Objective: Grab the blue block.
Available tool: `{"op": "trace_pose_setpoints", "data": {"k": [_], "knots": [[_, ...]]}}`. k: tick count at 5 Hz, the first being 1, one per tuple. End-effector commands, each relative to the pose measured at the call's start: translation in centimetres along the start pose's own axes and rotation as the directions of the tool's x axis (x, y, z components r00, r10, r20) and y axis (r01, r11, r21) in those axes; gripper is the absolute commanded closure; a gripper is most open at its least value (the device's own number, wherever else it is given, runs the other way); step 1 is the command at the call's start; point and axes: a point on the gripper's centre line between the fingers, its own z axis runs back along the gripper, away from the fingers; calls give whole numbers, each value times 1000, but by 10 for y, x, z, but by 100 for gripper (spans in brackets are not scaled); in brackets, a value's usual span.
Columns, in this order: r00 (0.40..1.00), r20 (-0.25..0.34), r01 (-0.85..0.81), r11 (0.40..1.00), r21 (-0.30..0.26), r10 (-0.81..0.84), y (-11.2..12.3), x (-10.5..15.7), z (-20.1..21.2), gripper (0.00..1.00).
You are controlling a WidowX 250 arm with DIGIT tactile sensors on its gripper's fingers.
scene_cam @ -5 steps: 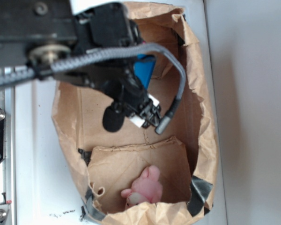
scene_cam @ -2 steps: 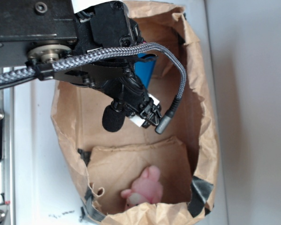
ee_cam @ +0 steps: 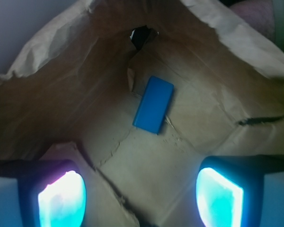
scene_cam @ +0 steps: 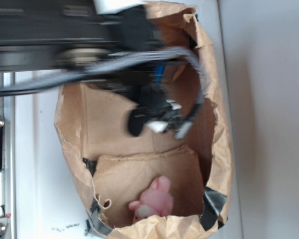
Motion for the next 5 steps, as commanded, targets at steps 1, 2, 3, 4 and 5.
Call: {"op": "trace_pose_setpoints", "data": {"k": [1, 2, 3, 4, 5], "knots": [[998, 56, -16, 1000, 4, 16, 16, 32, -20, 0], [998, 69, 0, 1000, -4, 0, 23, 25, -25, 0], [997, 72, 15, 1000, -15, -14, 31, 16, -25, 0], [997, 74, 14, 1000, -17, -13, 33, 14, -28, 0], [998, 52, -34, 999, -15, 35, 37, 24, -38, 0]]}}
